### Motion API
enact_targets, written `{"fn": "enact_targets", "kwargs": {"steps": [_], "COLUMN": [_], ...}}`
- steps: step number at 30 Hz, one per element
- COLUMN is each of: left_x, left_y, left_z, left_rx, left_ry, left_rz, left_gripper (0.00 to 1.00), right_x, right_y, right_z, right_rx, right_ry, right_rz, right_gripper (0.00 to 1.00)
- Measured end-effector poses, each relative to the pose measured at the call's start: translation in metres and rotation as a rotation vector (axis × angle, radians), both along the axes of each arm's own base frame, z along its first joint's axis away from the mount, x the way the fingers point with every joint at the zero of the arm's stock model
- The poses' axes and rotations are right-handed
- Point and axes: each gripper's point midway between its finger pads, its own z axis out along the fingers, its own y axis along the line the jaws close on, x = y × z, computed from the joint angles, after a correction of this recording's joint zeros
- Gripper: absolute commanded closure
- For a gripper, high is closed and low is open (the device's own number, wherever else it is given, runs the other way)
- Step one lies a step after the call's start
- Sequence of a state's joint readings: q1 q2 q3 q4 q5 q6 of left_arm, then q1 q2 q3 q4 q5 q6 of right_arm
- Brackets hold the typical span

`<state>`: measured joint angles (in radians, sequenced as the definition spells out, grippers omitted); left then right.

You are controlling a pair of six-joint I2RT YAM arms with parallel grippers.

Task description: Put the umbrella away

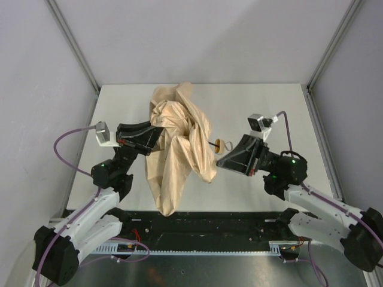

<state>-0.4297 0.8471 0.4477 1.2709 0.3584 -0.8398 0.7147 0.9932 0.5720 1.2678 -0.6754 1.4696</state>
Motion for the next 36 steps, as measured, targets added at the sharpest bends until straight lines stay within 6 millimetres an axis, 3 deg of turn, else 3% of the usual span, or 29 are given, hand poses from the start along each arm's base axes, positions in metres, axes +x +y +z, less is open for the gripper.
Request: {"fn": "enact_targets", "kwargs": {"steps": [3,4,7,8,10,14,21,26,31,36], "left_x": [0.01,0.014,0.024,0.026,0.028,0.024,0.015,0.012,0.013,0.025], "left_y": [0.005,0.006,0.003,0.002,-0.001,-0.005,-0.011,-0.013,-0.015,-0.02], "left_z": [0.001,0.0,-0.008,-0.01,-0.014,-0.016,-0.018,-0.014,-0.006,-0.007], "left_rx": [-0.035,-0.039,-0.036,-0.033,-0.026,-0.008,0.031,0.042,0.04,0.048], "left_ry": [0.026,0.037,0.074,0.084,0.099,0.095,0.07,0.052,0.035,0.055], "left_rz": [0.038,0.046,0.049,0.047,0.037,0.011,-0.028,-0.043,-0.048,-0.049], "left_gripper": [1.0,1.0,1.0,1.0,1.0,1.0,1.0,1.0,1.0,1.0], "right_x": [-0.036,-0.046,-0.05,-0.045,-0.028,-0.002,0.026,0.055,0.078,0.089], "right_y": [-0.013,-0.017,-0.021,-0.02,-0.015,-0.009,0.001,-0.002,0.002,0.016], "right_z": [0.017,0.021,0.025,0.024,0.018,0.004,-0.02,-0.03,-0.032,-0.039], "right_rx": [0.066,0.086,0.097,0.084,0.038,-0.027,-0.116,-0.14,-0.097,-0.06], "right_ry": [-0.125,-0.159,-0.18,-0.164,-0.115,-0.025,0.09,0.145,0.207,0.313], "right_rz": [0.031,0.038,0.006,-0.017,-0.096,-0.184,-0.257,-0.331,-0.292,-0.163], "right_gripper": [1.0,0.88,0.25,0.13,0.04,0.01,0.01,0.03,0.14,0.34]}}
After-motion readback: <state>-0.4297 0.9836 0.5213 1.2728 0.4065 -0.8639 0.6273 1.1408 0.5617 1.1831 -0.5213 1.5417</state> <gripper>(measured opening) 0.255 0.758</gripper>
